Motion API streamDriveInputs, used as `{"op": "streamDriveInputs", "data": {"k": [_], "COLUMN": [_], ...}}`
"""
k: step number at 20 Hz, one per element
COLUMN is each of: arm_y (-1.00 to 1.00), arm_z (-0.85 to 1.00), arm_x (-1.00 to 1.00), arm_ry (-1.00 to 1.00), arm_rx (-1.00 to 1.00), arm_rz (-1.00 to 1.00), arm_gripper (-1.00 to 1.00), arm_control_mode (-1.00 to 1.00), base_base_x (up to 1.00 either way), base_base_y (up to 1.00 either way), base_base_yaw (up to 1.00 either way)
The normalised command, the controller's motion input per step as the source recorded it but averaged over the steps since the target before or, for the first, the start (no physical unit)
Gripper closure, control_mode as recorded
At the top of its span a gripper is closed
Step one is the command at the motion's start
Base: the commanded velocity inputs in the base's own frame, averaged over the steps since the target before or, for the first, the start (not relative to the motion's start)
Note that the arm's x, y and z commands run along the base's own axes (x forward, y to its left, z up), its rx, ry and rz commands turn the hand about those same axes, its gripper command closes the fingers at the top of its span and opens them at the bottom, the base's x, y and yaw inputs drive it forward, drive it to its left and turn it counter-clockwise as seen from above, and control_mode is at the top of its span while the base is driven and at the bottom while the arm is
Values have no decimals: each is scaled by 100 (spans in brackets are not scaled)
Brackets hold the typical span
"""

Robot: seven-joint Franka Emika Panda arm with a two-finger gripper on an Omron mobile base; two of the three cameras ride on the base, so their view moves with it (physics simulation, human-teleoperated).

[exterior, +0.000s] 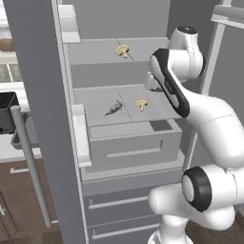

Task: Place one mushroom and one fish in each tupperware on the nearby counter, to pack two identical lunches.

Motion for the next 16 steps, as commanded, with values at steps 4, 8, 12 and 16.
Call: {"op": "streamDriveInputs", "data": {"k": [4, 8, 12, 16], "arm_y": [43, 2, 0, 0], "arm_z": [-100, -78, -4, 0], "arm_x": [-100, -94, -26, -4], "arm_ry": [23, 15, 9, 3], "arm_rx": [0, 4, 10, 0], "arm_rz": [19, 20, 10, 5], "arm_gripper": [100, 100, 100, 100], "arm_control_mode": [-100, -100, -100, -100], "base_base_x": [0, 0, 0, 0], "base_base_y": [0, 0, 0, 0], "base_base_yaw": [0, 0, 0, 0]}}
